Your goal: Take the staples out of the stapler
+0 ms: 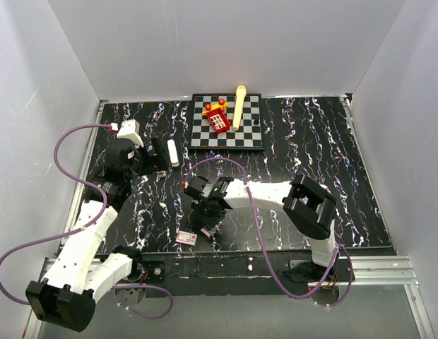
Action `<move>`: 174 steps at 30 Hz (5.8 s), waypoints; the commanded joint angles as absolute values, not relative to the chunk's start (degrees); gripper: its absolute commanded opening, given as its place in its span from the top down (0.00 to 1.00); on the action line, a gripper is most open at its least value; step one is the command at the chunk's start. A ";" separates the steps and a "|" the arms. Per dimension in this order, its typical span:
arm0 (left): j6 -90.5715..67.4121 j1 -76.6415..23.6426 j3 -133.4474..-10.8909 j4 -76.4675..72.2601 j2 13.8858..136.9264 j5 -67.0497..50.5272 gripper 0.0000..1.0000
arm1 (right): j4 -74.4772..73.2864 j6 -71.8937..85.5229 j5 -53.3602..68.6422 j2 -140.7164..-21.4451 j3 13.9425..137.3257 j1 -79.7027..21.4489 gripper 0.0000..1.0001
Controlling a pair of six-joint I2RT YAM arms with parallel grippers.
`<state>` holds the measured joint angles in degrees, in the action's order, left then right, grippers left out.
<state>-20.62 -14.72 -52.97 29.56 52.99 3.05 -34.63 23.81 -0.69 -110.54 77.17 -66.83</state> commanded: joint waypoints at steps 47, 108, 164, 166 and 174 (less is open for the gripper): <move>-20.65 -14.59 -52.73 29.44 51.42 3.43 0.02 | -41.57 24.51 -5.62 -103.62 85.25 -63.12 0.54; -20.65 -14.59 -52.73 29.36 51.07 2.64 0.02 | -42.72 42.28 -9.05 -114.61 83.94 -56.69 0.88; -20.65 -14.59 -52.73 29.27 51.68 2.37 0.02 | -37.97 23.03 -3.51 -108.63 80.60 -67.67 0.87; -20.65 -14.59 -52.65 29.27 51.77 2.37 0.02 | -38.23 23.11 -3.69 -108.81 80.77 -67.59 0.87; -20.65 -14.59 -52.73 29.27 51.77 2.46 0.02 | -38.85 23.38 -4.04 -109.51 80.86 -67.59 0.87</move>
<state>-20.62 -14.72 -52.97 29.54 52.38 2.50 -37.63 23.35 -3.07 -109.45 78.63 -67.26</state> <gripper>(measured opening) 0.981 0.173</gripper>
